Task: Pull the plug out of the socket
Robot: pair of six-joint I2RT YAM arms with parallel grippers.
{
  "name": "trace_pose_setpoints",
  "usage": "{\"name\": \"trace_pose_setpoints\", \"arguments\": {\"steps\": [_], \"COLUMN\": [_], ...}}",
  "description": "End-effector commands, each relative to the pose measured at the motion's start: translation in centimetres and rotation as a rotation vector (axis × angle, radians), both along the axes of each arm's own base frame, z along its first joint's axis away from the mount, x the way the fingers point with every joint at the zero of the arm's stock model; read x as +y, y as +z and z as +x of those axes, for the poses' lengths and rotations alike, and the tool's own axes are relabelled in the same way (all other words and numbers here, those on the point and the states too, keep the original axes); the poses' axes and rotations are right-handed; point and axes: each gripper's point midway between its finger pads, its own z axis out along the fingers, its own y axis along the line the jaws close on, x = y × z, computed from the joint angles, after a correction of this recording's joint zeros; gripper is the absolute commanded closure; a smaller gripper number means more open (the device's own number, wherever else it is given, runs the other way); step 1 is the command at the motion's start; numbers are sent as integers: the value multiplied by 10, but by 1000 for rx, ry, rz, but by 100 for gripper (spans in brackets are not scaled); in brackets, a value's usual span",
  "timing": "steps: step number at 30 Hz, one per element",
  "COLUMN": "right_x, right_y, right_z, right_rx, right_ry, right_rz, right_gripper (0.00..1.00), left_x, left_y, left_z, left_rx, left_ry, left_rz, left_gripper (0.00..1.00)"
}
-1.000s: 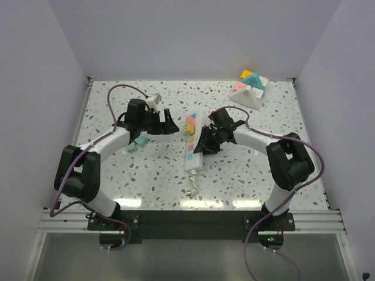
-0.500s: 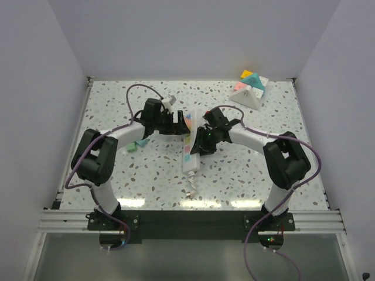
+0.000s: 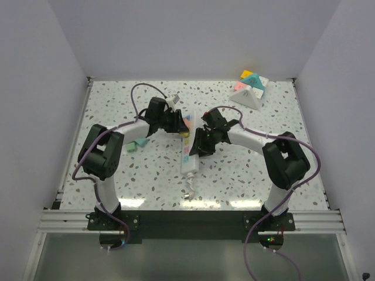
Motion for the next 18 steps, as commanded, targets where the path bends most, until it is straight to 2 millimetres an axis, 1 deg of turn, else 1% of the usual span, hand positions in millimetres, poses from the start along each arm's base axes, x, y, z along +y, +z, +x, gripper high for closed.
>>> {"name": "trace_pose_setpoints", "arguments": {"steps": [1, 2, 3, 4, 5, 6, 7, 10, 11, 13, 14, 15, 17, 18], "right_x": [-15, -12, -12, -10, -9, -7, -3, 5, 8, 13, 14, 12, 11, 10], "right_y": [-28, -29, -30, -31, -31, -33, -36, -41, -41, -42, -41, -42, -45, -45], "right_z": [-9, -6, -6, -3, -1, 1, 5, 13, 15, 22, 24, 27, 29, 30], "right_rx": [39, 28, 30, 22, 13, 10, 4, -2, -7, -21, -26, -30, -23, -23], "right_ry": [11, 11, 10, 5, 5, 2, -2, -6, -12, -36, -48, -66, -89, -95], "right_rz": [-116, -109, -111, -102, -96, -91, -80, -53, -43, -17, -12, -21, -22, -26], "right_gripper": [60, 48, 37, 22, 19, 16, 15, 18, 20, 37, 44, 64, 83, 94], "left_x": [-4, -3, -3, -3, -2, -2, -2, -4, -5, -4, -5, -4, -3, -2], "left_y": [-1, -2, -3, -3, -1, -3, -3, 3, 7, 8, 12, 11, 14, 12], "left_z": [-9, -16, -18, -21, -24, -28, -30, -36, -37, -40, -42, -44, -47, -49], "left_rx": [-19, -12, -12, -8, -9, -6, 1, 8, 2, 3, -5, -1, -5, 0], "left_ry": [-51, -61, -64, -66, -69, -69, -63, -68, -70, -68, -74, -76, -80, -79], "left_rz": [-22, -30, -33, -39, -47, -52, -60, -99, -109, -118, -124, -122, -127, -126], "left_gripper": [94, 97, 97, 99, 100, 100, 100, 100, 100, 100, 100, 100, 100, 100]}}
